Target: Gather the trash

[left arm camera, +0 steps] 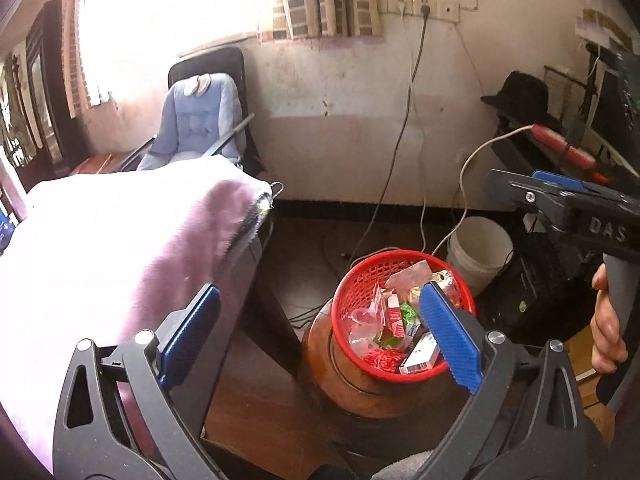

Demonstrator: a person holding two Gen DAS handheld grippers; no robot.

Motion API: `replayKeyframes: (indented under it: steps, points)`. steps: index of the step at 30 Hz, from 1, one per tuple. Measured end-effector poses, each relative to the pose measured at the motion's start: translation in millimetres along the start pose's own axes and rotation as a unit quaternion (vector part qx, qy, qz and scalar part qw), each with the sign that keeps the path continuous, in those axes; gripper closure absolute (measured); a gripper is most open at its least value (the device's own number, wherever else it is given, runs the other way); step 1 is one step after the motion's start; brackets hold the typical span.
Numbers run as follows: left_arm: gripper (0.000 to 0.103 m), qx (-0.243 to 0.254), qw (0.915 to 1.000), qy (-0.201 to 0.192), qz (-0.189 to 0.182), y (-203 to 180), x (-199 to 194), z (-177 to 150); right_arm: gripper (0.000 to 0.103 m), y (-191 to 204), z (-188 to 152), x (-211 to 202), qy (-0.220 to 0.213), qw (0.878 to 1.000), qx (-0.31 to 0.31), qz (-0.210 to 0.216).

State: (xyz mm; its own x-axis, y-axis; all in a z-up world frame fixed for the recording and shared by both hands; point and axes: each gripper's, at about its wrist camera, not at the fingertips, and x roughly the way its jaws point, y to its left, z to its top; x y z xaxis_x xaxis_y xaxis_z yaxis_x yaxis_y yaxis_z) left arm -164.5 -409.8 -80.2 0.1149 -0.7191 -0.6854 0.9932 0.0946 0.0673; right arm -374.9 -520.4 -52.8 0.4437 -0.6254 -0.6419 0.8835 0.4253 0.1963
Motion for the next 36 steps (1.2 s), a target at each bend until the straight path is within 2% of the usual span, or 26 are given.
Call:
replayKeyframes:
  steps: [7,13,17,19,24,27,30,36]
  points:
    - [0.007,-0.018,0.9990,-0.014,-0.039,17.9,-21.4,-6.3,0.009,19.3,6.3,-38.0,0.000,0.999,0.041,-0.022]
    - [0.007,-0.028,0.9980,-0.007,-0.056,24.2,-33.5,-6.2,0.009,40.3,-3.6,-83.6,-0.033,0.997,0.037,-0.055]
    - [0.007,-0.032,0.9980,-0.012,-0.054,25.0,-41.6,-6.7,0.006,48.0,-18.4,-110.8,-0.061,0.995,0.025,-0.079]
    - [0.007,-0.031,0.9983,-0.010,-0.047,23.4,-44.0,-9.0,0.006,49.1,-29.3,-114.8,-0.062,0.994,0.019,-0.092]
    - [0.007,-0.027,0.9990,0.004,-0.035,17.0,-41.0,-16.4,0.006,33.3,-59.8,-86.0,0.007,0.987,-0.003,-0.164]
    - [0.007,-0.022,0.9988,0.014,-0.042,11.4,-34.1,-19.7,0.006,10.2,-70.9,-64.1,0.054,0.987,0.024,-0.147]
    - [0.007,-0.014,0.9988,0.027,-0.039,3.9,-24.8,-20.4,0.006,-5.7,-74.6,-54.9,0.067,0.988,0.049,-0.128]
    - [0.007,-0.013,0.9979,0.053,-0.035,-4.6,-5.7,-22.5,0.006,-17.5,-84.4,-39.1,0.082,0.987,0.068,-0.120]
